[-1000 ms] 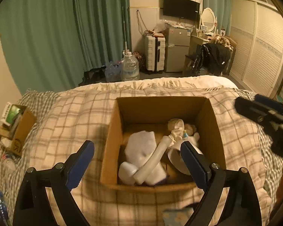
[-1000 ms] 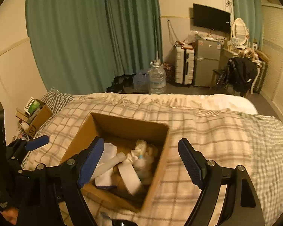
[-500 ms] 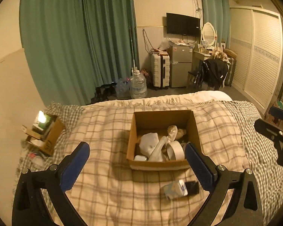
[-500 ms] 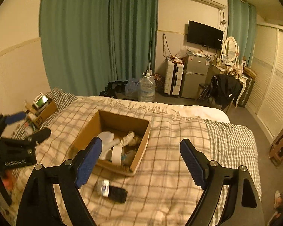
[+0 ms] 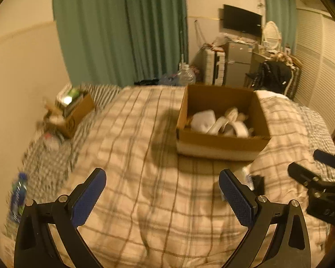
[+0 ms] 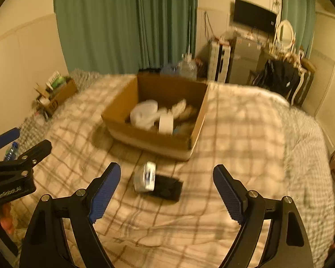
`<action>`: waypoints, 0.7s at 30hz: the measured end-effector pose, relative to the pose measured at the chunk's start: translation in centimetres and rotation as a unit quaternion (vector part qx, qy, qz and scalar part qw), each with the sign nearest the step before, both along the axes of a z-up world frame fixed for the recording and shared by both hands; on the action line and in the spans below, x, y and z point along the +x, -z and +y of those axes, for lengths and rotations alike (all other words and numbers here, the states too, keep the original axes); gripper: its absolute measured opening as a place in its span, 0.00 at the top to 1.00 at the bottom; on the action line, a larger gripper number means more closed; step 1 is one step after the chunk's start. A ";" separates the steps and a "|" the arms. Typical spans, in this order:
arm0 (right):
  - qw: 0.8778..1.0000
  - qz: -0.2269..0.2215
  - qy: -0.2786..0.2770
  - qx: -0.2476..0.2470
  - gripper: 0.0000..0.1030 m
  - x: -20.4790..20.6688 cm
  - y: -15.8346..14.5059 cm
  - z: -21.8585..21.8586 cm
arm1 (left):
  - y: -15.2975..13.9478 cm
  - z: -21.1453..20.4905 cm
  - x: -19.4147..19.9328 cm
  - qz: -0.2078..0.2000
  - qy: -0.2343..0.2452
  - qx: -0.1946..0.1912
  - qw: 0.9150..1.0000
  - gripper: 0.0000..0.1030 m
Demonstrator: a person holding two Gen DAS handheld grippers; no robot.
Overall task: Organize objects
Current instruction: 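Grasp the Vinda tissue pack with the right gripper and lift it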
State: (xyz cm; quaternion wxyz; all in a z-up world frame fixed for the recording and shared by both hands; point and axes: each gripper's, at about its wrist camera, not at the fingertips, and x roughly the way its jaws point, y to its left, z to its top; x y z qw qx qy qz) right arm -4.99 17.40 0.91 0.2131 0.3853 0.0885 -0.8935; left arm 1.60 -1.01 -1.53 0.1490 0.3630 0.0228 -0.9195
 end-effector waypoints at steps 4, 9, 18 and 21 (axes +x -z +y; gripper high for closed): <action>0.999 -0.034 -0.004 0.034 0.18 -1.3 4.9 -1.7 | 3.8 -0.8 -0.8 -0.013 -0.025 0.001 1.000 0.00; 0.996 -0.074 -0.020 0.049 0.27 -2.5 9.2 -3.3 | 8.1 -2.0 -1.3 -0.032 -0.031 0.018 0.999 0.00; 0.995 -0.071 -0.041 0.057 0.59 -3.3 12.2 -6.1 | 10.6 -2.7 -1.4 -0.043 -0.029 0.018 0.998 0.00; 0.995 -0.069 -0.048 0.048 0.77 -3.3 12.0 -6.3 | 11.0 -2.8 -1.5 -0.049 -0.031 0.017 0.998 0.00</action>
